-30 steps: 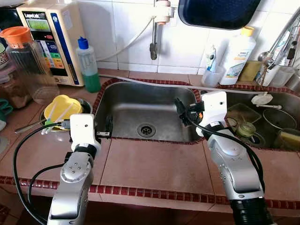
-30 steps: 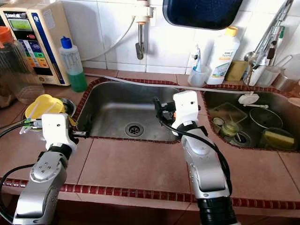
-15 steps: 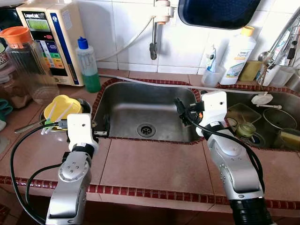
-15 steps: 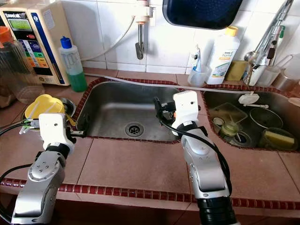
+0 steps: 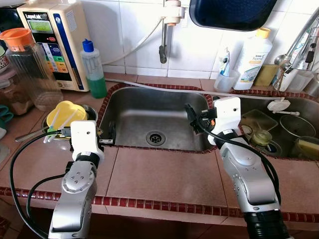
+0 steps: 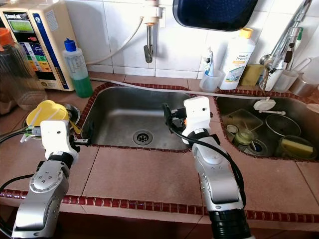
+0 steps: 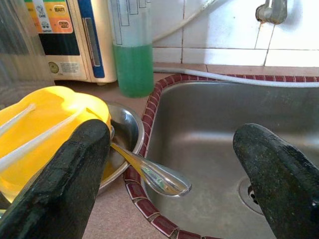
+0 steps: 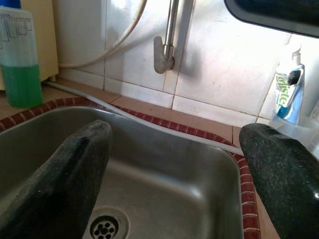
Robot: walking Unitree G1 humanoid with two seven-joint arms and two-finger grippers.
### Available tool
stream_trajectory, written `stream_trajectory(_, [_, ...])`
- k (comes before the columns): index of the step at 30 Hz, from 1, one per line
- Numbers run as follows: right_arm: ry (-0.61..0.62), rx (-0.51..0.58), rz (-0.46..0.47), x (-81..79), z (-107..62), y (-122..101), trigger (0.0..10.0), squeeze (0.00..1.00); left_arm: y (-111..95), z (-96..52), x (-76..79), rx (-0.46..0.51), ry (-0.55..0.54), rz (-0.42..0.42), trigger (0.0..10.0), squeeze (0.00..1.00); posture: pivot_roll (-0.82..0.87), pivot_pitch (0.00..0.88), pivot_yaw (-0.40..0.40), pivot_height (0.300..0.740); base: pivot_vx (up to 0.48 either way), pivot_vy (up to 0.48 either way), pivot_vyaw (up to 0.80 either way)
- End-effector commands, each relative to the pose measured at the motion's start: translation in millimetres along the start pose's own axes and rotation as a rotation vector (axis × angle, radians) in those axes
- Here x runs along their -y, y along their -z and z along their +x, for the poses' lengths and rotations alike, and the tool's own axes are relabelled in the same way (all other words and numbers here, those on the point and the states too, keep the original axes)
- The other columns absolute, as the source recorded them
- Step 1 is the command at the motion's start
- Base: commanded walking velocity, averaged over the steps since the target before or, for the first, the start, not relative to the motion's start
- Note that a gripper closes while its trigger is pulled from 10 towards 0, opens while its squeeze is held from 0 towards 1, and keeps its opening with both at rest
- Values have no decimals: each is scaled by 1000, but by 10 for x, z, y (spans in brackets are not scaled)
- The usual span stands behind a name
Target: Kitchen organization
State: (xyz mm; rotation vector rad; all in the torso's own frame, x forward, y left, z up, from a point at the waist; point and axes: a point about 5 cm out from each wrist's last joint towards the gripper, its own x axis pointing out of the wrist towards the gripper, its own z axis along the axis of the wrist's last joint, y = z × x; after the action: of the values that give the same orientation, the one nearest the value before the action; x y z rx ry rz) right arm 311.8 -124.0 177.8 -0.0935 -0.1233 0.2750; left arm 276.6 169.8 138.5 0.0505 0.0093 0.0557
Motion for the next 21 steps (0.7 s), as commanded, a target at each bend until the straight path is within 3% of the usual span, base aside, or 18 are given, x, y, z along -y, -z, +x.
stream_trajectory(1, [-1,2,-3,8,2,-7,10000,0,-8,13,-35,-6,-11,10,10000,0,61,3,-16,740,0,352,0])
stream_trajectory(5, [-2,2,-2,3,3,-4,10000,0,-13,15,-43,-2,-12,10,10000,0,60,3,-15,740,0,333,0])
stream_trajectory(21, [9,0,-5,24,-7,3,10000,0,-105,30,-12,55,5,69,10000,0,58,4,-14,740,0,0,0])
